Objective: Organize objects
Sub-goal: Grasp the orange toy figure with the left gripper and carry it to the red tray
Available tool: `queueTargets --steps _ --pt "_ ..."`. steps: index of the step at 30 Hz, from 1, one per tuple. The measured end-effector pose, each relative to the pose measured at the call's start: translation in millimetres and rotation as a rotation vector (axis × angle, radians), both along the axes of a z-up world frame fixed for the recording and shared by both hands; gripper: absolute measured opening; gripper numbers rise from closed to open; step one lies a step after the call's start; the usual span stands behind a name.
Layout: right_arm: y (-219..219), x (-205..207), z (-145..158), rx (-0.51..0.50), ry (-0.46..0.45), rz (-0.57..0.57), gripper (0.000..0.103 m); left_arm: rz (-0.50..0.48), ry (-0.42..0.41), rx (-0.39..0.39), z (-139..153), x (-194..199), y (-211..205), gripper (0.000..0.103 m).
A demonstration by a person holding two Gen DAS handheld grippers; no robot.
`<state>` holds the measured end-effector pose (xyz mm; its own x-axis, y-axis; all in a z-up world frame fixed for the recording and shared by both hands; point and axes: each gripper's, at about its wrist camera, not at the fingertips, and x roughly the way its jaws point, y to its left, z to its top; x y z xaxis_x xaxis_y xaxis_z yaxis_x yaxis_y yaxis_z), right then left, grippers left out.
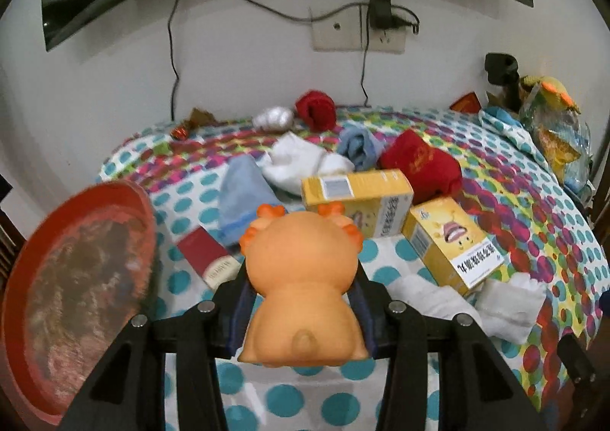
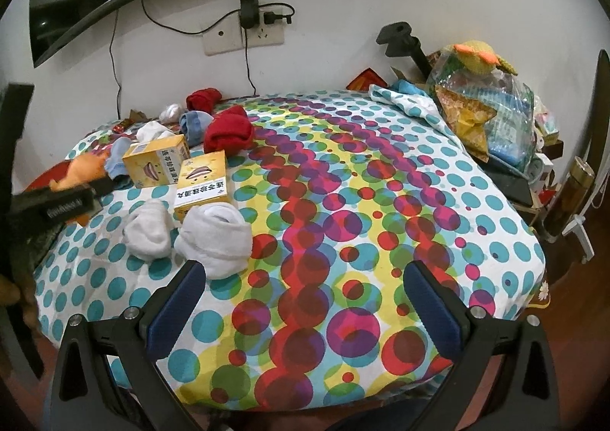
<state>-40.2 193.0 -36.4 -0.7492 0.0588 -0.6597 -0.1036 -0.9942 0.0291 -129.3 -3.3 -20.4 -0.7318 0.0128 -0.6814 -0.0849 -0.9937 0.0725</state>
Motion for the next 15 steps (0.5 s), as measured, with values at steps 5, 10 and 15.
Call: queueTargets --steps 5,10,15 --pt "0 -1 -2 -0.003 -0.013 0.003 0.103 0.046 0.044 -0.014 21 3 -24 0.046" --pt "-2 -2 -5 0.021 -0.019 0.003 0.103 0.12 0.066 -0.029 36 3 -61 0.046" --pt "-4 -1 -6 0.029 -0.017 0.007 0.103 0.208 0.069 -0.018 47 4 -109 0.046"
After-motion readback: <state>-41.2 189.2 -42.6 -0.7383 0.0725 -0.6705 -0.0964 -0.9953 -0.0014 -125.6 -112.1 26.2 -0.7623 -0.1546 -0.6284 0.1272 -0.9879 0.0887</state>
